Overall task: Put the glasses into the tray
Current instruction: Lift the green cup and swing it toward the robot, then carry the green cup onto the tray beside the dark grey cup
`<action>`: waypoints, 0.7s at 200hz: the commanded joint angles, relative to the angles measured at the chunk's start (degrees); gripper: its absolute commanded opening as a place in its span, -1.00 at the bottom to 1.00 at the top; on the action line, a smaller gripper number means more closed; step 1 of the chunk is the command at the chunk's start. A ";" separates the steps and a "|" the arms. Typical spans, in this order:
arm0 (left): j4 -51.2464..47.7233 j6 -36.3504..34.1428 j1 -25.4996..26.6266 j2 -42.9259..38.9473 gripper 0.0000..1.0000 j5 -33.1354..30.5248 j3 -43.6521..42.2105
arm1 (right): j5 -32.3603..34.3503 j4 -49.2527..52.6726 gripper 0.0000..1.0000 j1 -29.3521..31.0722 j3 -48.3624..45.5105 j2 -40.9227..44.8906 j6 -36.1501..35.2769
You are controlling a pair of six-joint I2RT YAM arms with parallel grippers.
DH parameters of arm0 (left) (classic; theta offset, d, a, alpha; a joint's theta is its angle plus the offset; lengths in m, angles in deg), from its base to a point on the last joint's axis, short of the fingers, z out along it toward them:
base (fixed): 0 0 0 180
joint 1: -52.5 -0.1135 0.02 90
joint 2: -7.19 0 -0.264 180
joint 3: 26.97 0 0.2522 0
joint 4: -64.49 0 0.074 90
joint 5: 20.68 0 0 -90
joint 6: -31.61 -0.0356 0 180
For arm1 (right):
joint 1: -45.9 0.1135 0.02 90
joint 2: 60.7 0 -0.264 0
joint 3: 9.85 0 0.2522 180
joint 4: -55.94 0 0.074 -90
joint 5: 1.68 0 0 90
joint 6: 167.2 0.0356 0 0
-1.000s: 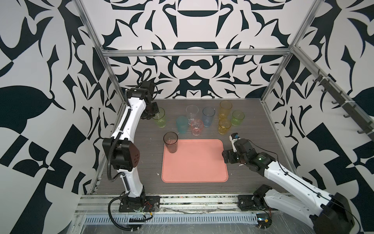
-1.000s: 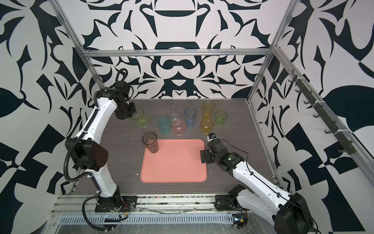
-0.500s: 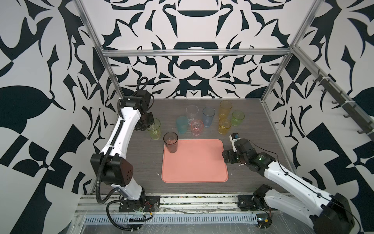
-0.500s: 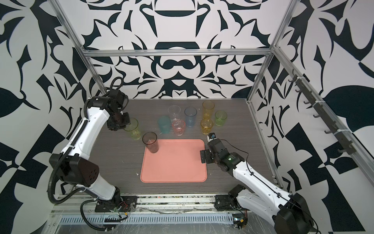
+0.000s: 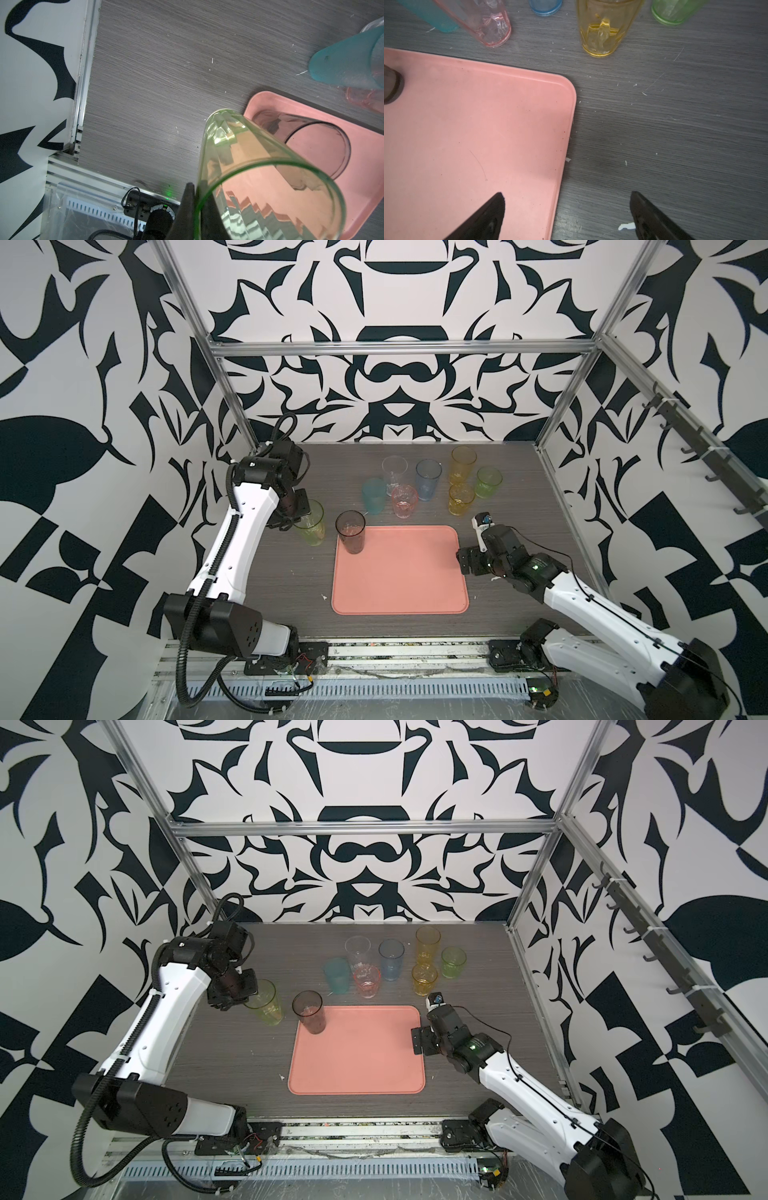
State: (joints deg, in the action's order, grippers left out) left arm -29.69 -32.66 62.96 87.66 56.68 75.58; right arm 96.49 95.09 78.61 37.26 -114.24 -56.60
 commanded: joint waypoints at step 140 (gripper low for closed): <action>-4.63 2.42 11.68 -8.40 -1.00 2.36 -10.80 | 0.10 -0.96 0.93 -0.17 0.23 0.95 0.15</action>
State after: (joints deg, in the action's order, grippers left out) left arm -32.86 -32.13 72.66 79.85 57.97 65.77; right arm 96.46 95.09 78.61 37.26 -113.28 -56.58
